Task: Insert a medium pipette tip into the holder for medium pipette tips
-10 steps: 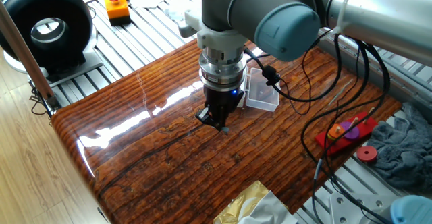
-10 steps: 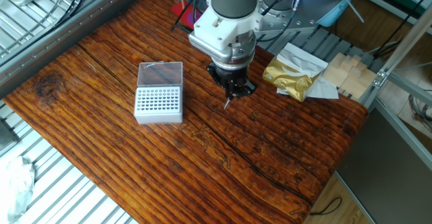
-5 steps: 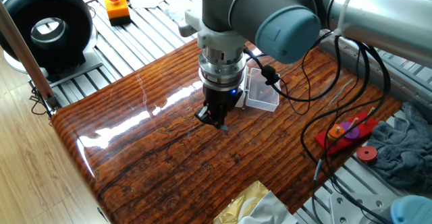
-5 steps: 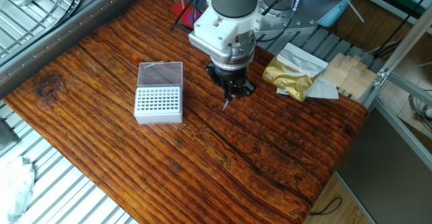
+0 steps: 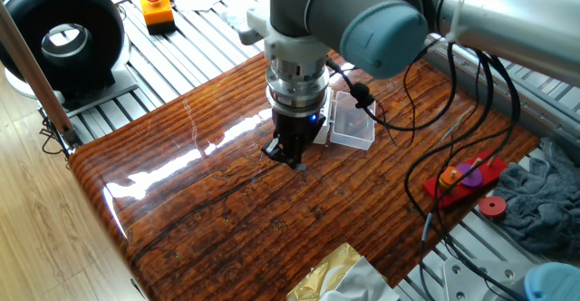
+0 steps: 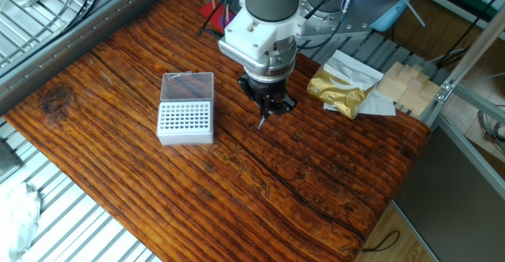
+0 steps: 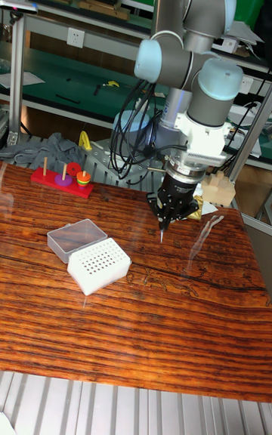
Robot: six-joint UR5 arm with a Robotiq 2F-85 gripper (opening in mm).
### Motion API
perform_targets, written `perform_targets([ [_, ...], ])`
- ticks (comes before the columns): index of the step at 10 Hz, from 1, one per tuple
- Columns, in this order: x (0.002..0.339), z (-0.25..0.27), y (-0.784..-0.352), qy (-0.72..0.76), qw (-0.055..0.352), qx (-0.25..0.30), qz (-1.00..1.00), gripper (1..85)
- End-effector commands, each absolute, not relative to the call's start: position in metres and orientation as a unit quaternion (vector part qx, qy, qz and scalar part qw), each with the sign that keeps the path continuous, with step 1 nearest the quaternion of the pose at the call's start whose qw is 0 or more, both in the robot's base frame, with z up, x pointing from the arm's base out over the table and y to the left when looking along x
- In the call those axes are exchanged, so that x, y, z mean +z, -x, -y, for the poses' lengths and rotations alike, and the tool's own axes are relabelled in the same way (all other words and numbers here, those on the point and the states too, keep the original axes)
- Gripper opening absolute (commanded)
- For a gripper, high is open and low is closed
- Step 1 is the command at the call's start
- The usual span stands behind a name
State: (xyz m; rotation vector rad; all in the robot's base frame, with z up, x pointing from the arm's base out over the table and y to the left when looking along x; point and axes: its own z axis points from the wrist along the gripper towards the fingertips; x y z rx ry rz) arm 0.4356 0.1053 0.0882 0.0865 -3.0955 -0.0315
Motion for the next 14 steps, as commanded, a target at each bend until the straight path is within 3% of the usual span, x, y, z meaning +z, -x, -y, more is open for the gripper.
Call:
perform_targets([
  [1, 0.111, -0.101, -0.442, -0.035, 0.045, -0.019, 0.998, 1.0],
  [14, 0.127, -0.074, -0.501, -0.081, 0.072, -0.014, 0.994, 1.0],
])
